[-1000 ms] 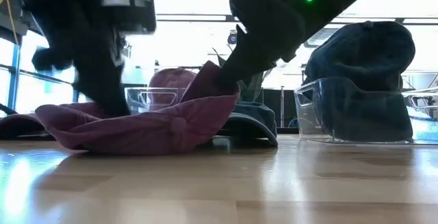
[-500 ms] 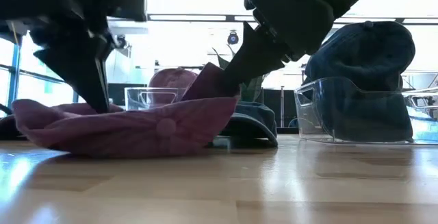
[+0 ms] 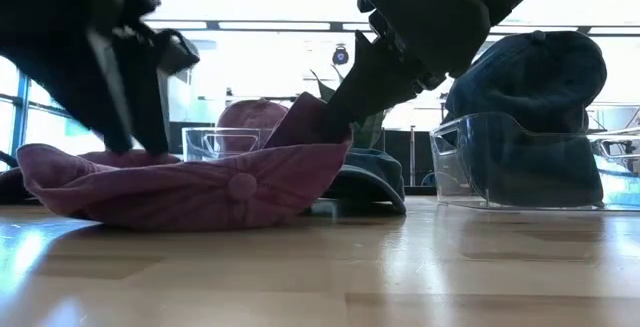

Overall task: Pick & Place hat
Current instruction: Put the bottom red cap into the left transparent bin

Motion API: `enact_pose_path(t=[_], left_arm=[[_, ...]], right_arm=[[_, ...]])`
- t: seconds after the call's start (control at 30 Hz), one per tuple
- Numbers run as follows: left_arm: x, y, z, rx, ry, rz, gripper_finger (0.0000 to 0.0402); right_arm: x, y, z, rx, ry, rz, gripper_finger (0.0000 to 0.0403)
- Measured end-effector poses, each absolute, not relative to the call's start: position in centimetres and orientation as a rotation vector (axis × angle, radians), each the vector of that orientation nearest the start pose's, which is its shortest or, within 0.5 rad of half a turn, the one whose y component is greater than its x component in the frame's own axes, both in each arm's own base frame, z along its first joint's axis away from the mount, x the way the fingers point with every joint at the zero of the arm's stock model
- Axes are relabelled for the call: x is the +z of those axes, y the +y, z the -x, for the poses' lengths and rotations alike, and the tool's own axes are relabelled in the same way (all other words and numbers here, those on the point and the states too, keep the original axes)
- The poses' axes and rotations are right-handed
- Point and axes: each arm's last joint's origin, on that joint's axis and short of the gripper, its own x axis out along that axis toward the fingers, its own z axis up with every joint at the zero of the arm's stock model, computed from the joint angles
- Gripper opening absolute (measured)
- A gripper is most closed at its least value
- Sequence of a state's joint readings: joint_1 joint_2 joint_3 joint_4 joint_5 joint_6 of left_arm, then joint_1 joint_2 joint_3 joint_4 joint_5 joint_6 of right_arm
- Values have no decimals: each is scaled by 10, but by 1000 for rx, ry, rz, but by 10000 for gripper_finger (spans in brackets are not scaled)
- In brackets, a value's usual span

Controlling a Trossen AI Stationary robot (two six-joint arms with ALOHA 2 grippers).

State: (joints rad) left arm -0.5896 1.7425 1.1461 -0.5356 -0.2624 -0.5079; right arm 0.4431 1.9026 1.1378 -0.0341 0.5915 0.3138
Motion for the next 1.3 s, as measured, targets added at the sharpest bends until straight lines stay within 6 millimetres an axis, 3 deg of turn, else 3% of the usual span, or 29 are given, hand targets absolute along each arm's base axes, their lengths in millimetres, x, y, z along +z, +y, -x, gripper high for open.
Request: enact_pose_path(t=[0.17,0.33,0.47,0.67,0.77,0.87,1.0,1.1,1.2,1.3], left_arm=[[174,-189,-295,-25,1068,-36,250],[146,-191,-298,6,1168,-31,274],[145,-191,-297,27,1182,19,224],[159,-194,-292,28,1140,-77,81],[168,-195,-291,29,1099,-103,16],[175,-195,-285,58,1071,-144,18],[189,-197,-275,74,1031,-195,25],[195,-198,-271,83,1009,-224,14],[198,-199,-267,84,990,-239,3],[199,-199,-268,98,972,-245,5]], right_arm=[[161,152,-358,-245,662,96,12],[160,152,-357,-243,667,97,21],[160,152,-357,-235,670,95,20],[160,154,-357,-163,697,74,16],[159,154,-357,-148,704,82,33],[162,154,-355,-88,730,108,76],[182,153,-351,-14,703,130,152],[189,163,-347,61,658,236,199],[189,184,-347,183,564,408,226],[181,197,-349,190,499,493,232]])
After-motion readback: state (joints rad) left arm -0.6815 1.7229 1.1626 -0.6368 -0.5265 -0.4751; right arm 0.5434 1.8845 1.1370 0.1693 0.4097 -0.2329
